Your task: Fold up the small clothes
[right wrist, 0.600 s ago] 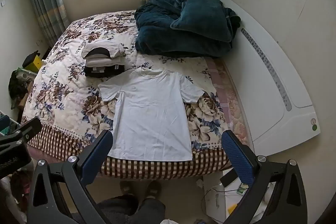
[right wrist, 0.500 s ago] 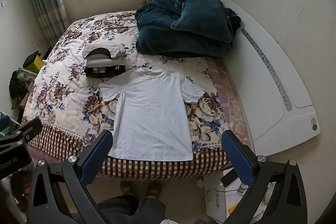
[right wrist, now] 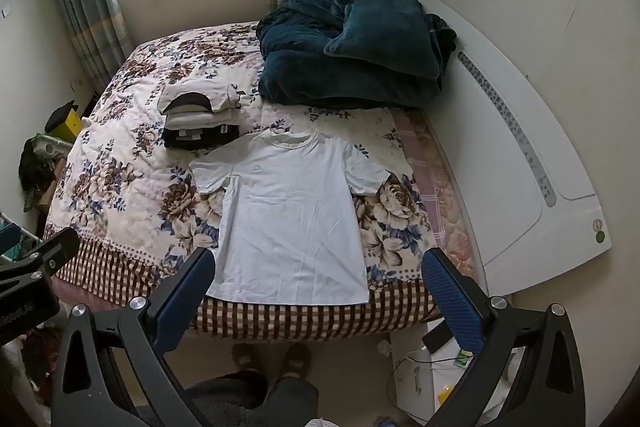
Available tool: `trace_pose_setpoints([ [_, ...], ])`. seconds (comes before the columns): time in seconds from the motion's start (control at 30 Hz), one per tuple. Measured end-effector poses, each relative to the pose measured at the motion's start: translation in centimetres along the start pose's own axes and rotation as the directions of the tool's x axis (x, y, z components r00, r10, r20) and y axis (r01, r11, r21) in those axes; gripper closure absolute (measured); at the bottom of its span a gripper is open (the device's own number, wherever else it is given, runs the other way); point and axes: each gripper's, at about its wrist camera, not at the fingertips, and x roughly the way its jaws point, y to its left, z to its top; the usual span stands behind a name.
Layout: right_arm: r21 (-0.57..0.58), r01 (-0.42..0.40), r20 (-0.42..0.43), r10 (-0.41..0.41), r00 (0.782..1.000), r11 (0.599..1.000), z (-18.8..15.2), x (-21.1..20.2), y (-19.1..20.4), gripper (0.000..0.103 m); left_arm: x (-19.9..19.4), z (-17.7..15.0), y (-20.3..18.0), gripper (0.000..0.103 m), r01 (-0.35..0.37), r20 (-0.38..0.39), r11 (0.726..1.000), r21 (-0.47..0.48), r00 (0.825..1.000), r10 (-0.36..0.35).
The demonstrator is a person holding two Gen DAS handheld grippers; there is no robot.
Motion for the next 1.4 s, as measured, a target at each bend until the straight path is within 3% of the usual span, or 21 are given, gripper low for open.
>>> trace_pose_setpoints([
  [1.4,0.006,-0.006,0.013,0.006,1.000,1.000,0.7,-1.2,-0.4,0.000,-0.4,0.9,-0.6,0.000,0.006,0.009,1.000,-0.001,1.000,-0.006],
])
